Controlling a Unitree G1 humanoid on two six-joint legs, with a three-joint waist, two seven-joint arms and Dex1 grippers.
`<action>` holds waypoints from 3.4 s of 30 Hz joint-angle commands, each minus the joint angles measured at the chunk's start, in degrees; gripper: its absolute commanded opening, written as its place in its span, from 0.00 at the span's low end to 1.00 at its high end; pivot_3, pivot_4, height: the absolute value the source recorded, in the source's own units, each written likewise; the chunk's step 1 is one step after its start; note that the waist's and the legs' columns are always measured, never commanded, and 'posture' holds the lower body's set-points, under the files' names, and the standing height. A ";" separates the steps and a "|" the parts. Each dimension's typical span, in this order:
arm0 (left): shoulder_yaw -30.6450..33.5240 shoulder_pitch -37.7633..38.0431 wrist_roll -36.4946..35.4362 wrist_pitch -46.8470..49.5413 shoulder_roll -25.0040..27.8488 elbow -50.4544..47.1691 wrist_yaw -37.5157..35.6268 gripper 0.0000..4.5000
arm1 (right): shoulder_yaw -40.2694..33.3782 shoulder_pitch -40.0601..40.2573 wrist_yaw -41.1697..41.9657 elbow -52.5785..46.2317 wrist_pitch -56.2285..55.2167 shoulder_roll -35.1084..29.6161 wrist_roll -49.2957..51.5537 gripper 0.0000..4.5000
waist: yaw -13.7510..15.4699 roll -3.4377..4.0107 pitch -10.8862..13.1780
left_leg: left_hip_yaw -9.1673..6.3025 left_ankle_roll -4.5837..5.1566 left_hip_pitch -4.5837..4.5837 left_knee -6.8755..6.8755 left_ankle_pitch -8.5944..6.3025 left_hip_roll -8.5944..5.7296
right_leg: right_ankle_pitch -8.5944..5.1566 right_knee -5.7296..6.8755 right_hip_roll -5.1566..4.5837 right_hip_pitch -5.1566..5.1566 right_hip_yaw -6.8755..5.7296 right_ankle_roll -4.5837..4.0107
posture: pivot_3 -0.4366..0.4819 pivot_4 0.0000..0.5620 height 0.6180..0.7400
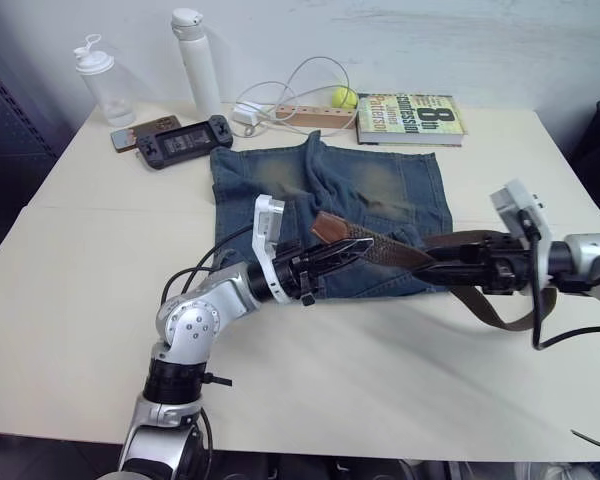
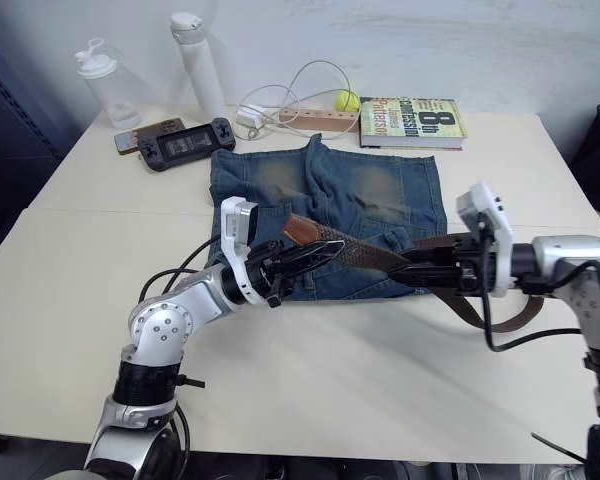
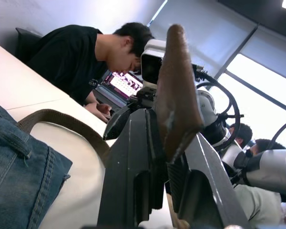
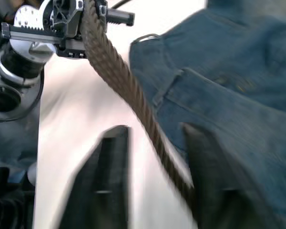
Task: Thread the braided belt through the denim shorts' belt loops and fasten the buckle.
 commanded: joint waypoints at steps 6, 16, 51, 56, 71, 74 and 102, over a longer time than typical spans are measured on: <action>6.19 -7.70 -11.78 4.61 -9.55 7.84 8.99 0.00 | -26.44 3.82 -16.88 -3.83 21.82 0.18 29.54 0.98 | 0.45 -0.07 0.04 | -0.14 0.03 -0.02 0.07 0.02 0.00 | 0.03 -0.01 -0.01 0.08 -0.07 0.04 | 0.48 0.27 0.74; 9.03 -10.43 -18.24 10.01 -11.36 12.40 13.28 0.00 | -13.09 31.99 -55.73 -27.46 -7.96 20.61 65.46 0.98 | 0.85 -0.10 0.02 | -0.06 0.08 -0.09 0.04 0.23 -0.02 | 0.08 0.03 0.11 0.01 -0.01 0.16 | 0.48 0.27 0.74; 9.18 -9.49 -16.40 10.17 -10.33 11.62 21.06 0.00 | 4.76 18.43 -58.06 -17.62 -22.46 41.63 46.53 0.98 | 0.59 -0.10 0.01 | -0.11 0.17 -0.14 0.19 0.08 -0.02 | 0.11 -0.08 0.05 0.06 -0.02 0.18 | 0.48 0.27 0.74; 8.86 -8.84 -15.66 10.22 -10.05 11.35 20.82 0.00 | 3.25 17.78 -57.30 -16.85 -22.99 41.66 46.47 0.98 | 0.60 -0.10 0.01 | -0.11 0.18 -0.14 0.14 0.08 -0.02 | 0.11 -0.11 0.05 0.06 -0.04 0.18 | 0.48 0.27 0.74; 8.59 -8.97 -13.39 9.82 -9.07 12.29 19.38 0.00 | 1.53 17.10 -57.01 -16.68 -21.53 39.28 46.87 0.39 | -0.21 -0.10 0.01 | -0.11 0.16 -0.13 -0.03 0.09 -0.02 | 0.11 -0.15 0.05 0.03 -0.04 0.18 | 0.48 0.27 0.74; 8.54 -9.46 -12.35 9.58 -8.77 12.89 18.63 0.00 | 2.34 16.00 -57.45 -15.66 -20.69 38.49 44.56 0.04 | -0.25 -0.10 0.01 | -0.10 0.15 -0.13 -0.05 0.10 -0.02 | 0.11 -0.14 0.05 0.02 -0.04 0.18 | 0.48 0.27 0.74; -32.63 -18.33 58.79 -53.97 -3.71 32.24 -0.77 0.99 | -27.44 30.63 -62.40 -18.84 -20.14 20.67 53.57 0.00 | 1.18 0.05 -0.02 | -0.08 0.64 -0.14 -0.38 -0.09 -0.02 | 0.07 -0.43 -0.02 -0.03 0.01 0.09 | 0.48 0.27 0.74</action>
